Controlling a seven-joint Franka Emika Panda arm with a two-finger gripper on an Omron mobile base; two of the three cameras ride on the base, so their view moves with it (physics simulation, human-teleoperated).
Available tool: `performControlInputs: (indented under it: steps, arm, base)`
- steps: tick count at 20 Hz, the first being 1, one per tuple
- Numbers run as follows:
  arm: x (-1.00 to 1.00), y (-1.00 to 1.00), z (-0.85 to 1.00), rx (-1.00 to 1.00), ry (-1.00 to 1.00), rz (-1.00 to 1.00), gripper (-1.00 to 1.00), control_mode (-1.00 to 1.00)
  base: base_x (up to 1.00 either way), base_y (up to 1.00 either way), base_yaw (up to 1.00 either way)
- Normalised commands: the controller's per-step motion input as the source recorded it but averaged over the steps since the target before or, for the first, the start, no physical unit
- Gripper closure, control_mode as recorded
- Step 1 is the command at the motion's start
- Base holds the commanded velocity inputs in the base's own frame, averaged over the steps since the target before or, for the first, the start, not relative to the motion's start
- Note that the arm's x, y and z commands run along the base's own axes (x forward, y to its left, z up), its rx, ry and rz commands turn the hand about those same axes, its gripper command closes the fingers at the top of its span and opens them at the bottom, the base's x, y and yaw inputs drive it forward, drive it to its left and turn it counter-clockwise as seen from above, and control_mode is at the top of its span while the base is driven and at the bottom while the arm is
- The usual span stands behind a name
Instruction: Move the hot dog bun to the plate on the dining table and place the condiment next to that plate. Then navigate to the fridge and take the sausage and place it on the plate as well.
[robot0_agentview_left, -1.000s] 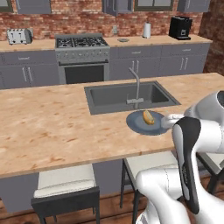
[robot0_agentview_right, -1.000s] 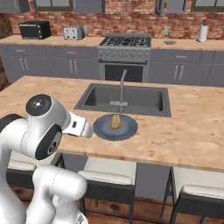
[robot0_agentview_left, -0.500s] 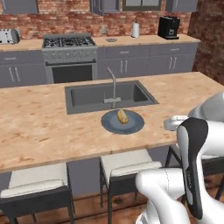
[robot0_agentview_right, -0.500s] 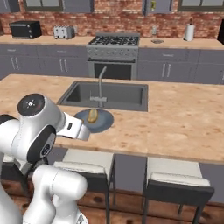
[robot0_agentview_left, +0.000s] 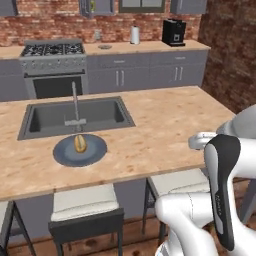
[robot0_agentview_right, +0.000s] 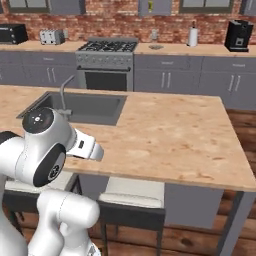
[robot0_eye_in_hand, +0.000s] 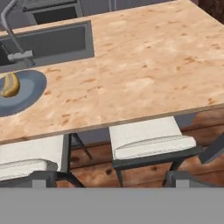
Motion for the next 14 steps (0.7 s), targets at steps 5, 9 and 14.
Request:
performControlInputs:
  steps: [5, 9, 14]
  arm:
    - [0.0, 0.0, 0.0, 0.0, 0.0, 0.0, -1.0, 1.0]
    - [0.0, 0.0, 0.0, 0.0, 0.0, 0.0, -1.0, 1.0]
    - [0.0, 0.0, 0.0, 0.0, 0.0, 0.0, -1.0, 1.0]
  base:
    - [0.3, -1.0, 0.0]
    - [0.28, -1.0, 0.0]
    - [0.34, -1.0, 0.0]
